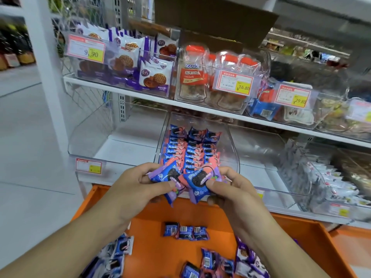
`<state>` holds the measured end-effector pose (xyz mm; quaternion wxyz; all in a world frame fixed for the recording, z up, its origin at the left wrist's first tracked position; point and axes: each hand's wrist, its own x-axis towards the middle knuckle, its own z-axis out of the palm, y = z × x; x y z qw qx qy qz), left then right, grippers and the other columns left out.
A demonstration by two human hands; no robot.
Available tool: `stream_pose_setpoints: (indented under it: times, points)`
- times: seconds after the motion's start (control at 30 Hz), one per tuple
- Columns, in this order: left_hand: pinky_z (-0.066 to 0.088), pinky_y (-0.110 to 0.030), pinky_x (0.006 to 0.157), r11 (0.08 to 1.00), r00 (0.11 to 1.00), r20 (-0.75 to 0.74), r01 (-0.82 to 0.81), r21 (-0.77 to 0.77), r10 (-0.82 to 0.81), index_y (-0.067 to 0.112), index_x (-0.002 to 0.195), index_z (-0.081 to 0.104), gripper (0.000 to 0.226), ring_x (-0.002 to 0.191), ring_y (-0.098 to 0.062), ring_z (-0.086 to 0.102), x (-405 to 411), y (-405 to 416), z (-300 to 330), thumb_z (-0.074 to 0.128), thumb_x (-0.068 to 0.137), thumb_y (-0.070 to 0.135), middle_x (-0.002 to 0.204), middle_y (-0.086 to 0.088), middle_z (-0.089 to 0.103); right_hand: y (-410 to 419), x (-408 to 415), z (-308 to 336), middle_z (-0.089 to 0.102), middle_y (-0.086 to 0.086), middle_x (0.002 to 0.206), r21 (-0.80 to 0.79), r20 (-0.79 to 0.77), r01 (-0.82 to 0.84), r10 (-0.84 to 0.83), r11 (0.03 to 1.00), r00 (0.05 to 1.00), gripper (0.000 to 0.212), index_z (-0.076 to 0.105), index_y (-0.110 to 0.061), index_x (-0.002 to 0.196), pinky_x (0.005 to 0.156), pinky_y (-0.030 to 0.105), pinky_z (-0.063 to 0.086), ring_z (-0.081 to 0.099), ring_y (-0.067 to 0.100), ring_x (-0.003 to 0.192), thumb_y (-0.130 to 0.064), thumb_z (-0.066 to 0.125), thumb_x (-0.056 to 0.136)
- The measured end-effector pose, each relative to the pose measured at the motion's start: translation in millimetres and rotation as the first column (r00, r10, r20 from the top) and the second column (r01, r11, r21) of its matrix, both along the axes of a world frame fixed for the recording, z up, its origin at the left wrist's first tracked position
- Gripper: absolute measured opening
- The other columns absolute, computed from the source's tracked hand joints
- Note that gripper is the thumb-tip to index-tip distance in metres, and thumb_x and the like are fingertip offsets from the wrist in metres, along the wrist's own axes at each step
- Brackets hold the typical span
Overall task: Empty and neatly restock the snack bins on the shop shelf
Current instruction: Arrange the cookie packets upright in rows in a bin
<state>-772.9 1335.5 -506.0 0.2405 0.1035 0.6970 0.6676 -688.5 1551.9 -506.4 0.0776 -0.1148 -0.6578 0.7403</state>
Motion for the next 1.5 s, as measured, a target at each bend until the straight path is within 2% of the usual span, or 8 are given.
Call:
stream_pose_setpoints:
  times: [0.23,0.43,0.5,0.6,0.73,1.0,1.2,1.5]
  points:
    - [0.064,-0.049,0.084,0.997,0.999,0.014,-0.05,0.058,0.049,0.023,0.122,0.063,0.053,0.097,-0.029,0.078,7,-5,8,0.086,0.076,0.009,0.103,-0.011,0.08,-6,7,8,0.075,0.024,0.115,0.004,-0.045,-0.035,0.035,0.999,0.998,0.049,0.062,-0.022,0.132,0.083,0.047,0.054,0.073,0.039,0.104,0.0,0.074,0.09]
    - [0.063,-0.046,0.086,0.992,0.984,-0.175,-0.059,-0.111,0.039,0.024,0.107,0.066,0.036,0.092,-0.017,0.078,-19,-7,15,0.087,0.08,0.013,0.095,0.0,0.081,-4,1,5,0.077,0.017,0.108,0.161,-0.03,0.03,-0.026,0.986,0.999,0.031,0.065,-0.024,0.101,0.099,0.058,0.055,0.074,0.033,0.107,0.004,0.072,0.091]
    - [0.059,-0.049,0.093,0.988,0.98,-0.191,-0.079,-0.136,0.052,0.025,0.103,0.065,0.034,0.091,-0.017,0.078,-35,-10,14,0.088,0.08,0.015,0.094,0.001,0.081,-2,-10,3,0.077,0.014,0.101,0.295,-0.018,0.072,-0.07,0.953,0.997,0.03,0.063,-0.025,0.098,0.093,0.058,0.059,0.074,0.033,0.099,-0.001,0.077,0.089]
    - [0.057,-0.048,0.095,0.979,0.977,-0.188,-0.127,-0.157,0.097,0.029,0.098,0.066,0.032,0.086,-0.015,0.077,-53,-13,7,0.087,0.08,0.013,0.092,0.004,0.081,4,-45,1,0.07,0.005,0.081,0.456,-0.035,0.139,-0.138,0.879,0.99,0.029,0.061,-0.022,0.102,0.062,0.032,0.058,0.068,0.029,0.073,-0.006,0.081,0.089]
    - [0.056,-0.039,0.092,0.951,0.978,-0.192,-0.13,-0.281,0.077,0.03,0.105,0.066,0.034,0.084,-0.007,0.075,-67,-16,-4,0.087,0.079,0.021,0.09,0.016,0.08,17,-125,-15,0.061,0.001,0.075,0.605,-0.052,0.142,-0.139,0.784,0.989,0.026,0.059,-0.026,0.097,0.055,0.031,0.046,0.051,0.015,0.06,-0.014,0.081,0.089]
    - [0.056,-0.036,0.09,0.951,0.988,-0.128,-0.118,-0.287,0.084,0.032,0.102,0.068,0.036,0.08,-0.004,0.075,-94,-22,-16,0.087,0.075,0.018,0.087,0.016,0.079,46,-280,-59,0.061,-0.009,0.08,0.871,-0.184,0.213,-0.108,0.443,0.977,0.027,0.059,-0.024,0.088,0.062,0.008,0.037,0.054,0.003,0.071,-0.006,0.076,0.08]
    - [0.056,-0.033,0.089,0.954,0.989,-0.127,-0.106,-0.28,0.073,0.031,0.103,0.067,0.034,0.079,-0.006,0.074,-103,-23,-22,0.085,0.077,0.018,0.085,0.016,0.079,67,-303,-88,0.064,0.008,0.099,0.98,-0.183,0.19,-0.109,0.06,0.977,0.014,0.074,-0.019,0.096,0.081,0.033,0.05,0.059,0.031,0.099,-0.027,0.077,0.084]
    - [0.057,-0.043,0.094,0.959,0.978,-0.173,-0.16,-0.235,0.121,0.049,0.105,0.066,0.04,0.09,-0.007,0.075,-95,-21,-17,0.087,0.074,0.034,0.096,0.017,0.079,59,-266,-76,0.066,0.009,0.124,0.976,-0.138,0.149,-0.077,0.158,0.987,0.047,0.068,-0.027,0.136,0.108,0.043,0.041,0.054,0.03,0.123,-0.036,0.069,0.09]
